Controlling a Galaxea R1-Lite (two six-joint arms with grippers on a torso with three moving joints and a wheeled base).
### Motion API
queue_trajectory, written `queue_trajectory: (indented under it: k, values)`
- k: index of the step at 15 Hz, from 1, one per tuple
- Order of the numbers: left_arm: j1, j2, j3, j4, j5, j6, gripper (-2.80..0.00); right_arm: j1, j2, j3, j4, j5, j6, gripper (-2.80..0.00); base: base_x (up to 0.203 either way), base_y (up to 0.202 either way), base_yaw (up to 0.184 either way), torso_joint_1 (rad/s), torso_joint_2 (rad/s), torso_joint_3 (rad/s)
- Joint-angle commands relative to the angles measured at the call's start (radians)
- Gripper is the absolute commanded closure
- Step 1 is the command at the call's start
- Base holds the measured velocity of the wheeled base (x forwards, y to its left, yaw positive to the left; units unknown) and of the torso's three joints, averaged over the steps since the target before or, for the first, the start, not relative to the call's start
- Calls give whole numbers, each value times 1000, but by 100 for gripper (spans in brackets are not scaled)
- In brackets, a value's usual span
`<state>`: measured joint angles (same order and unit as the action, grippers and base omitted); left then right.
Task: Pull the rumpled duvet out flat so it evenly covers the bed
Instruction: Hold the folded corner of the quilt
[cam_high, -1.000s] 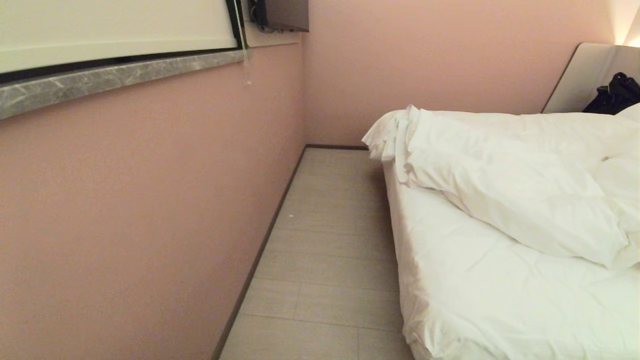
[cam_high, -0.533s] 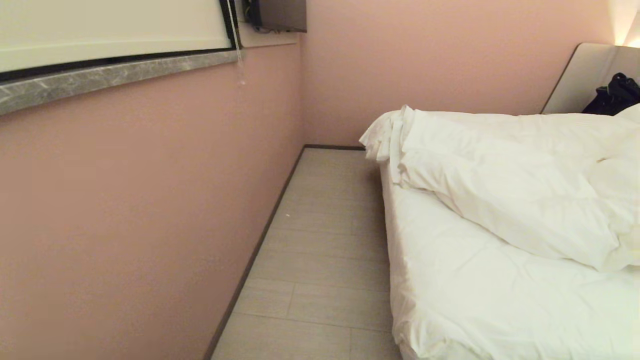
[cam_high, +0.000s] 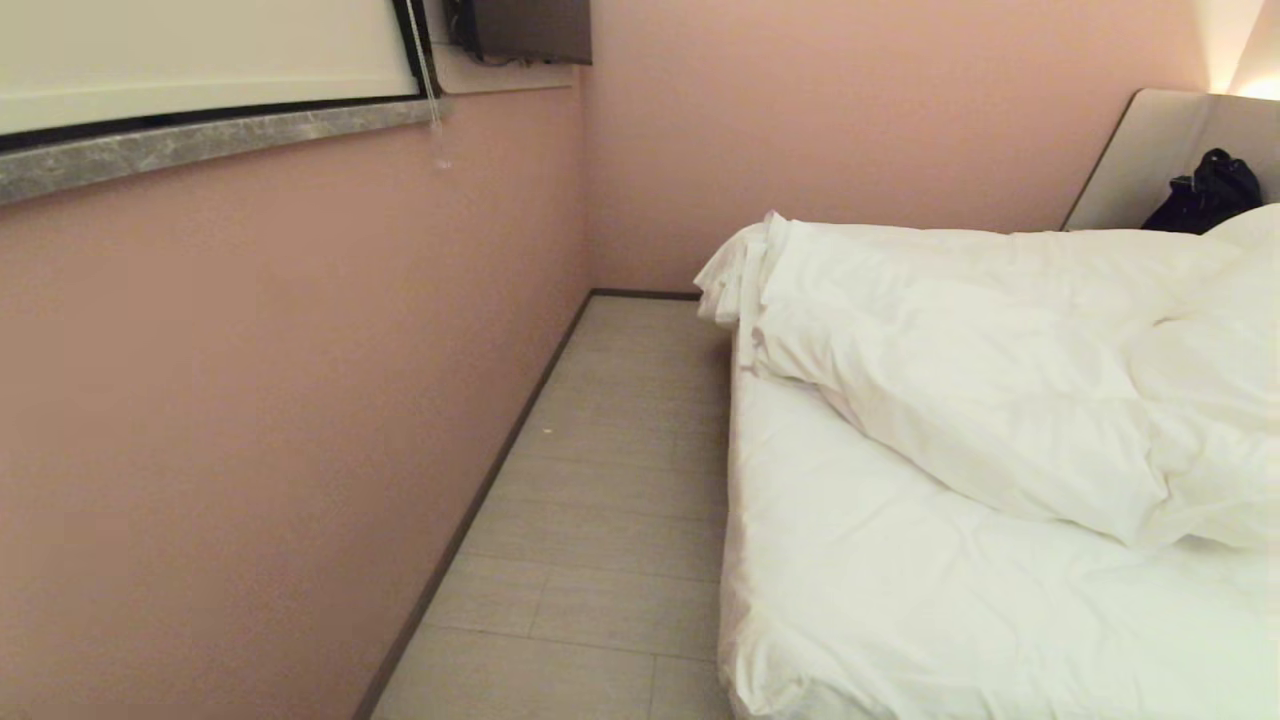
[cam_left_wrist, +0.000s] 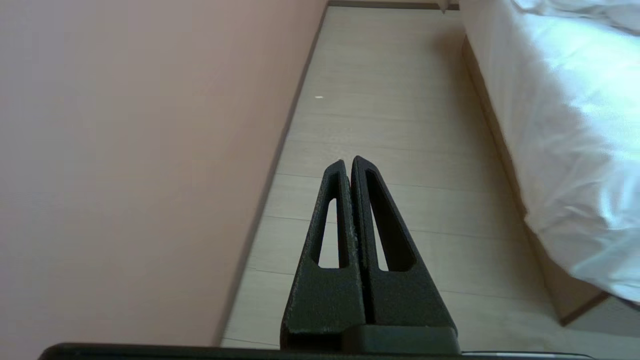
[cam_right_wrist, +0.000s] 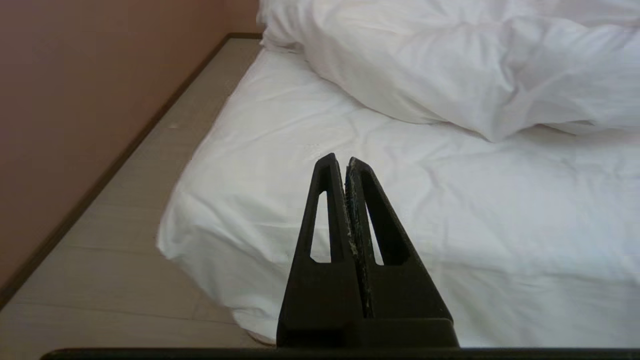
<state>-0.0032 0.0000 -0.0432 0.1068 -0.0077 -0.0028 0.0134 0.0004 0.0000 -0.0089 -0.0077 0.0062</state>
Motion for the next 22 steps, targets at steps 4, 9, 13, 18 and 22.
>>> queue_trajectory:
  k: [4, 9, 13, 18, 22]
  values:
    - [0, 0, 0, 1, 0, 1, 0, 0, 1, 0, 0, 1, 0, 0, 0, -193, 0, 2, 2, 3]
    - [0, 0, 0, 1, 0, 0, 0, 0, 1, 0, 0, 0, 0, 0, 0, -191, 1, 2, 2, 3]
    - [0, 0, -1, 1, 0, 0, 0, 0, 1, 0, 0, 0, 0, 0, 0, -191, 0, 2, 3, 0]
    - [0, 0, 0, 1, 0, 0, 0, 0, 1, 0, 0, 1, 0, 0, 0, -192, 1, 1, 3, 2]
    - [0, 0, -1, 1, 0, 1, 0, 0, 1, 0, 0, 0, 0, 0, 0, -192, 1, 4, 5, 3]
